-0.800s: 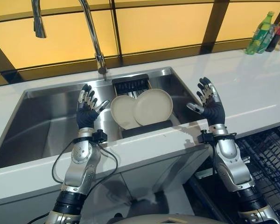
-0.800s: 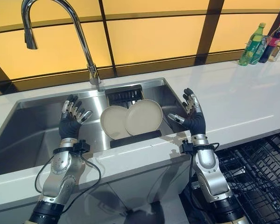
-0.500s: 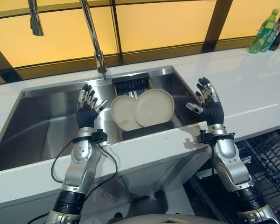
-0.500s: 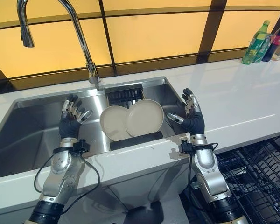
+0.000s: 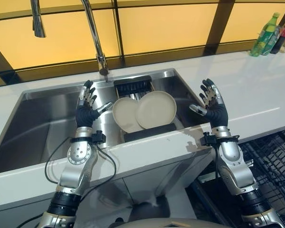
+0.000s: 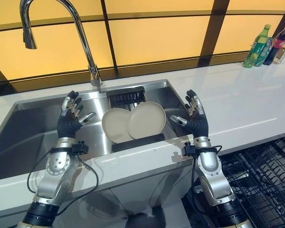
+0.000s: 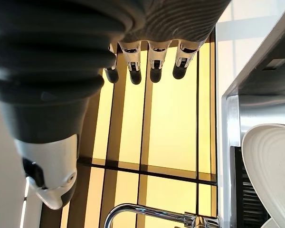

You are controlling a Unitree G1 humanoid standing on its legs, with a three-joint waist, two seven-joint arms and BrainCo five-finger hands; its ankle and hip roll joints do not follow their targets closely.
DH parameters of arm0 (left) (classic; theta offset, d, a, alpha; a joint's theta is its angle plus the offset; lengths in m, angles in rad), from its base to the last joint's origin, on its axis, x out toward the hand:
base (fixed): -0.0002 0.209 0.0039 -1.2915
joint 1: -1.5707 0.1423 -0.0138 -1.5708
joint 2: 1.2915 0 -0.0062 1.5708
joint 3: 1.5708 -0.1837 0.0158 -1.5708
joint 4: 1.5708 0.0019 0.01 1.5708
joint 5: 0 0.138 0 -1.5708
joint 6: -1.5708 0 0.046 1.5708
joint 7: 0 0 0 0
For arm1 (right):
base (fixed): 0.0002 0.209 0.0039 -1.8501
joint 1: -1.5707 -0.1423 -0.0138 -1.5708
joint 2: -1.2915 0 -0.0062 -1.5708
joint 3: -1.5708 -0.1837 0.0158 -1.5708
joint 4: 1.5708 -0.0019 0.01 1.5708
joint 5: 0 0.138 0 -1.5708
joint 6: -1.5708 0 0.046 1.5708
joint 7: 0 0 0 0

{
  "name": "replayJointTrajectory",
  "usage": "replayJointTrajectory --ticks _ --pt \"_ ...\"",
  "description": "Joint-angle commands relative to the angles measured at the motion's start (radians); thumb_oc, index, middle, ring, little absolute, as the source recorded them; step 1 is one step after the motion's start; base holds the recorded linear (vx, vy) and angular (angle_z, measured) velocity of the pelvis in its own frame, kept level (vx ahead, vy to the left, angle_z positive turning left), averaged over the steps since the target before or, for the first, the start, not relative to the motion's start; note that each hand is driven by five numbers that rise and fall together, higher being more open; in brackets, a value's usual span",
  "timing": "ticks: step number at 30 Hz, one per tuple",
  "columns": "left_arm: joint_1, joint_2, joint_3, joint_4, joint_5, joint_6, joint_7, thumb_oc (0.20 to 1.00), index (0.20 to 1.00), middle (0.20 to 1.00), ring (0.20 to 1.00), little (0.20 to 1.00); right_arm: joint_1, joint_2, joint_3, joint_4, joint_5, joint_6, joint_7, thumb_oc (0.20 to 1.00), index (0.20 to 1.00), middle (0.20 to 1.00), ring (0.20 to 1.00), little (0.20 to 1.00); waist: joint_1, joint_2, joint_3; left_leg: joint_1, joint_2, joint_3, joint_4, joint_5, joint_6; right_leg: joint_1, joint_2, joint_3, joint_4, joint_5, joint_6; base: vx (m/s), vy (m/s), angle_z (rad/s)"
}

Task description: Pick up plates and place into dishwasher.

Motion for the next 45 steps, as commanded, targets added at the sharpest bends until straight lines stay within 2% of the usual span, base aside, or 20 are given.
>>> replayJointTrajectory --ticks 1,5,8,16,24,30,32,39,41,45 --pt "-0.117 0.08 0.045 0.006 0.124 -0.089 0.011 1.0 1.0 1.0 1.0 1.0 -0.058 -0.013 -0.038 -0.056 0.008 -0.011 -0.007 1.0 1.0 1.0 1.0 1.0 -0.036 0.0 -0.06 -0.016 -0.067 0.012 0.042 -0.092 0.079 -0.04 0.046 -0.035 0.061 -0.062 -0.034 0.09 0.042 -0.07" --pt "-0.18 0.146 0.046 0.032 0.171 -0.11 0.031 1.0 1.0 1.0 1.0 1.0 -0.051 -0.017 -0.034 -0.052 0.019 0.005 0.002 1.0 1.0 1.0 1.0 1.0 -0.056 0.007 -0.069 -0.014 -0.073 0.028 0.036 -0.092 0.083 -0.051 0.038 -0.022 0.06 -0.054 -0.024 0.09 0.041 -0.08" --pt "-0.229 0.186 0.032 0.06 0.175 -0.1 0.028 1.0 1.0 1.0 1.0 1.0 -0.047 -0.019 -0.024 -0.058 0.024 0.019 -0.001 1.0 1.0 1.0 1.0 1.0 -0.072 0.012 -0.072 -0.011 -0.077 0.04 0.033 -0.096 0.087 -0.061 0.03 -0.012 0.06 -0.048 -0.015 0.09 0.032 -0.08" --pt "-0.245 0.231 0.028 0.115 0.206 -0.112 0.043 1.0 1.0 1.0 1.0 1.0 -0.008 -0.023 -0.016 -0.069 0.03 0.046 0.021 1.0 1.0 1.0 1.0 1.0 -0.115 0.027 -0.06 -0.006 -0.093 0.08 0.046 -0.117 0.105 -0.098 0.012 0.038 0.091 -0.046 0.006 0.11 0.051 -0.19" --pt "-0.251 0.236 -0.002 0.147 0.255 -0.109 0.044 1.0 1.0 1.0 1.0 1.0 0.01 -0.043 -0.016 -0.063 0.035 0.047 0.034 1.0 1.0 1.0 1.0 1.0 -0.163 0.041 -0.001 -0.022 -0.114 0.114 0.081 -0.148 0.126 -0.166 -0.011 0.09 0.154 -0.054 0.033 0.08 0.076 -0.18" --pt "-0.309 0.258 -0.051 0.236 0.246 -0.048 0.044 1.0 1.0 1.0 1.0 1.0 -0.023 -0.077 -0.028 -0.051 0.04 0.063 0.048 1.0 1.0 1.0 1.0 1.0 -0.198 0.059 0.055 -0.065 -0.133 0.142 0.135 -0.161 0.134 -0.223 -0.029 0.132 0.199 -0.047 0.045 0.03 0.125 -0.17" --pt "-0.32 0.257 -0.067 0.266 0.253 -0.045 0.06 1.0 1.0 1.0 1.0 1.0 -0.023 -0.09 -0.034 -0.05 0.046 0.065 0.054 1.0 1.0 1.0 1.0 1.0 -0.205 0.06 0.065 -0.073 -0.137 0.147 0.149 -0.165 0.136 -0.233 -0.034 0.139 0.211 -0.048 0.047 0.06 0.101 -0.08" --pt "-0.4 0.235 -0.112 0.386 0.263 -0.033 0.092 1.0 1.0 1.0 1.0 1.0 -0.054 -0.122 -0.031 -0.046 0.036 0.057 0.05 1.0 1.0 1.0 1.0 1.0 -0.227 0.064 0.125 -0.128 -0.149 0.152 0.202 -0.17 0.136 -0.291 -0.046 0.157 0.258 -0.042 0.036 0.01 0.103 -0.11" --pt "-0.423 0.246 -0.121 0.419 0.277 -0.013 0.115 1.0 1.0 1.0 1.0 1.0 -0.073 -0.133 -0.032 -0.041 0.033 0.061 0.046 1.0 1.0 1.0 1.0 1.0 -0.233 0.067 0.146 -0.147 -0.152 0.156 0.216 -0.17 0.134 -0.31 -0.048 0.162 0.265 -0.036 0.031 -0.04 0.117 -0.14" --pt "-0.429 0.264 -0.098 0.46 0.258 0.001 0.151 1.0 1.0 1.0 1.0 1.0 -0.078 -0.144 -0.044 -0.031 0.025 0.059 0.044 1.0 1.0 1.0 1.0 1.0 -0.236 0.071 0.173 -0.162 -0.16 0.159 0.231 -0.172 0.135 -0.323 -0.052 0.169 0.267 -0.029 0.024 0.02 0.091 -0.03"
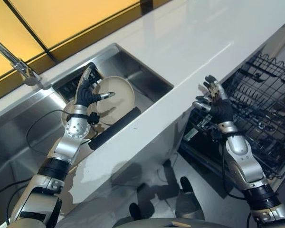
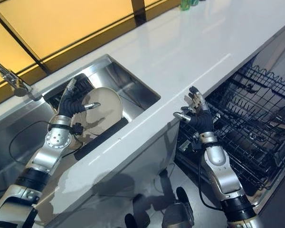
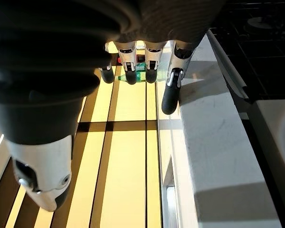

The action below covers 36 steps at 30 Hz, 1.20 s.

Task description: Pick up plates and place into dishwasher.

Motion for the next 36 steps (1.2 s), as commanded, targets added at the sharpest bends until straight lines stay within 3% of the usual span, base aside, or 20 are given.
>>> replayJointTrajectory --ticks 1,7,13,18,26,36 --pt "-0.094 0.072 0.041 0.03 0.021 -0.001 0.064 1.0 1.0 1.0 1.0 1.0 0.01 -0.027 -0.016 -0.025 -0.003 -0.014 -0.001 1.0 1.0 1.0 1.0 1.0 0.002 -0.012 0.0 -0.11 -0.08 -0.028 0.205 -0.154 0.097 -0.102 0.012 -0.003 0.17 -0.067 -0.022 0.04 0.074 0.0" --pt "-0.089 0.099 0.099 0.094 0.046 0.027 0.154 1.0 1.0 1.0 1.0 1.0 0.02 -0.05 -0.039 -0.034 -0.006 -0.017 0.013 1.0 1.0 1.0 1.0 1.0 0.005 -0.002 0.015 -0.122 -0.092 -0.032 0.213 -0.153 0.093 -0.114 0.003 -0.004 0.174 -0.065 -0.031 0.04 0.088 -0.02" --pt "-0.056 0.134 0.152 0.124 0.061 0.041 0.166 1.0 1.0 1.0 1.0 1.0 0.054 -0.066 -0.059 -0.048 -0.011 -0.011 0.015 1.0 1.0 1.0 1.0 1.0 0.009 0.011 0.014 -0.117 -0.099 -0.032 0.223 -0.158 0.091 -0.108 -0.007 -0.013 0.188 -0.075 -0.035 0.06 0.075 0.0" --pt "-0.039 0.141 0.137 0.103 0.058 0.056 0.052 1.0 1.0 1.0 1.0 1.0 0.058 -0.078 -0.064 -0.055 0.0 -0.005 0.025 1.0 1.0 1.0 1.0 1.0 0.014 0.018 0.017 -0.12 -0.106 -0.04 0.239 -0.163 0.09 -0.106 -0.015 -0.015 0.195 -0.078 -0.037 0.04 0.042 0.03" --pt "-0.038 0.135 0.051 0.036 -0.02 0.044 -0.256 1.0 1.0 1.0 1.0 1.0 0.053 -0.074 -0.07 -0.055 -0.01 0.003 0.016 1.0 1.0 1.0 1.0 1.0 0.018 0.029 0.029 -0.124 -0.11 -0.05 0.25 -0.167 0.094 -0.109 -0.017 -0.018 0.211 -0.077 -0.039 0.02 0.002 0.07" --pt "-0.052 0.121 0.011 0.076 -0.076 0.063 -0.31 1.0 1.0 1.0 1.0 1.0 0.042 -0.117 -0.079 -0.048 -0.002 -0.002 0.026 1.0 1.0 1.0 1.0 1.0 -0.004 0.059 0.054 -0.134 -0.121 -0.048 0.25 -0.159 0.093 -0.134 -0.009 -0.002 0.217 -0.078 -0.04 0.0 0.034 0.0"
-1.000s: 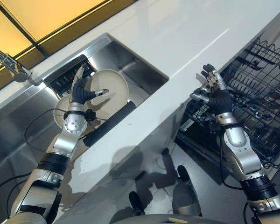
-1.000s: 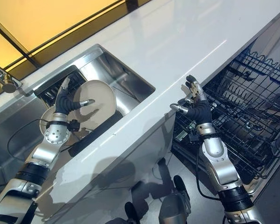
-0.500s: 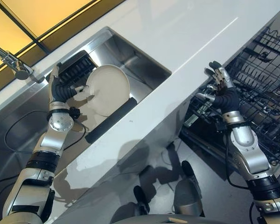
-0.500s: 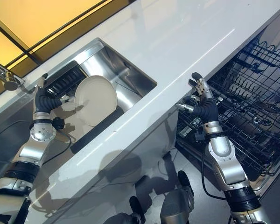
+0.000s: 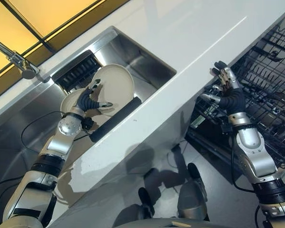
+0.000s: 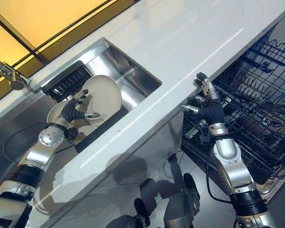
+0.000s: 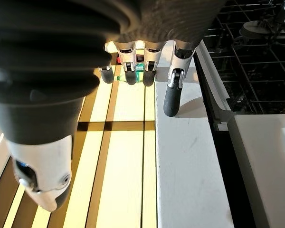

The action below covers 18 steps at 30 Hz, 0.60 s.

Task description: Pick up plates and place into dishwasher.

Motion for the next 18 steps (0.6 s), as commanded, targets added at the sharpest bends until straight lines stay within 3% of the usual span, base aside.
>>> replayJointTrajectory --ticks 1,5,18 --pt "-0.041 0.06 0.034 0.002 -0.014 -0.013 0.025 1.0 1.0 1.0 1.0 1.0 0.041 -0.034 -0.016 0.0 0.004 0.004 0.008 1.0 1.0 1.0 1.0 1.0 -0.001 0.002 -0.026 -0.099 -0.093 -0.024 0.191 -0.146 0.076 -0.115 0.026 0.011 0.176 -0.072 -0.053 -0.01 0.035 -0.03" --pt "-0.042 0.061 0.034 0.022 -0.025 0.001 0.039 1.0 1.0 1.0 1.0 1.0 0.038 -0.046 -0.022 -0.003 0.01 0.004 0.01 1.0 1.0 1.0 1.0 1.0 -0.006 0.003 -0.019 -0.102 -0.094 -0.024 0.185 -0.142 0.075 -0.12 0.03 0.014 0.172 -0.073 -0.053 0.0 0.0 0.0" --pt "-0.048 0.019 0.071 0.06 -0.054 -0.039 0.111 1.0 1.0 1.0 1.0 1.0 0.032 -0.051 -0.03 -0.01 0.017 0.001 0.025 1.0 1.0 1.0 1.0 1.0 -0.013 -0.001 -0.009 -0.12 -0.087 -0.023 0.188 -0.131 0.066 -0.14 0.043 0.02 0.176 -0.082 -0.056 0.0 -0.003 -0.01"
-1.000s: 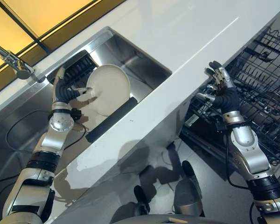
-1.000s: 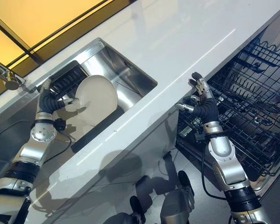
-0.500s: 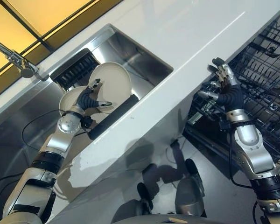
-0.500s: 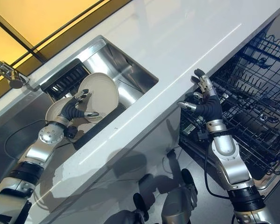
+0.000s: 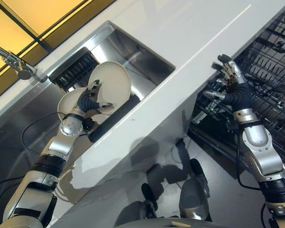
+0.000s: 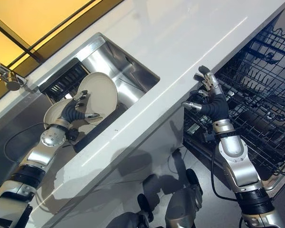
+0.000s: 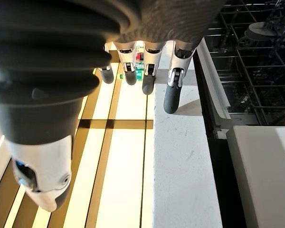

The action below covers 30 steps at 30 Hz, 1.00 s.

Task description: Pick up plates and place into dishwasher.

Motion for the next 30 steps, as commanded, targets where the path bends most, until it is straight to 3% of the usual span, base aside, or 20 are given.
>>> replayJointTrajectory --ticks 1,17,23,27,30 --pt "-0.046 0.021 0.082 0.044 -0.058 -0.038 0.031 1.0 1.0 1.0 1.0 1.0 0.042 -0.019 -0.016 0.014 0.016 0.014 0.004 1.0 1.0 1.0 1.0 1.0 -0.007 -0.016 -0.025 -0.102 -0.085 -0.033 0.187 -0.13 0.064 -0.112 0.042 0.009 0.169 -0.082 -0.057 0.0 0.0 0.0" --pt "-0.012 -0.034 0.201 -0.135 -0.004 -0.176 0.327 1.0 1.0 1.0 1.0 1.0 0.045 0.009 -0.012 0.02 0.0 0.019 -0.003 1.0 1.0 1.0 1.0 1.0 0.016 -0.017 -0.033 -0.104 -0.083 -0.039 0.183 -0.121 0.056 -0.105 0.029 -0.014 0.17 -0.095 -0.058 0.0 -0.003 0.0" --pt "-0.014 -0.012 0.218 -0.193 0.049 -0.153 0.351 1.0 1.0 1.0 1.0 1.0 0.041 0.054 0.014 0.008 -0.012 0.026 -0.015 1.0 1.0 1.0 1.0 1.0 0.048 -0.032 -0.033 -0.128 -0.057 -0.015 0.219 -0.121 0.059 -0.123 0.036 -0.094 0.228 -0.122 -0.072 -0.07 -0.114 0.0" --pt "0.037 0.01 0.234 -0.232 0.053 -0.124 0.331 1.0 1.0 1.0 1.0 1.0 0.071 0.068 0.01 0.004 0.001 0.001 -0.004 1.0 1.0 1.0 1.0 1.0 0.073 -0.047 -0.059 -0.096 -0.046 -0.008 0.188 -0.115 0.055 -0.076 0.046 -0.158 0.198 -0.134 -0.079 -0.02 -0.179 -0.08" --pt "0.043 0.008 0.235 -0.207 0.051 -0.119 0.328 1.0 1.0 1.0 1.0 1.0 0.079 0.071 0.006 0.015 0.01 -0.016 0.022 1.0 1.0 1.0 1.0 1.0 0.076 -0.047 -0.084 -0.063 -0.035 -0.016 0.145 -0.102 0.051 -0.033 0.077 -0.169 0.171 -0.147 -0.091 -0.03 -0.199 -0.2"
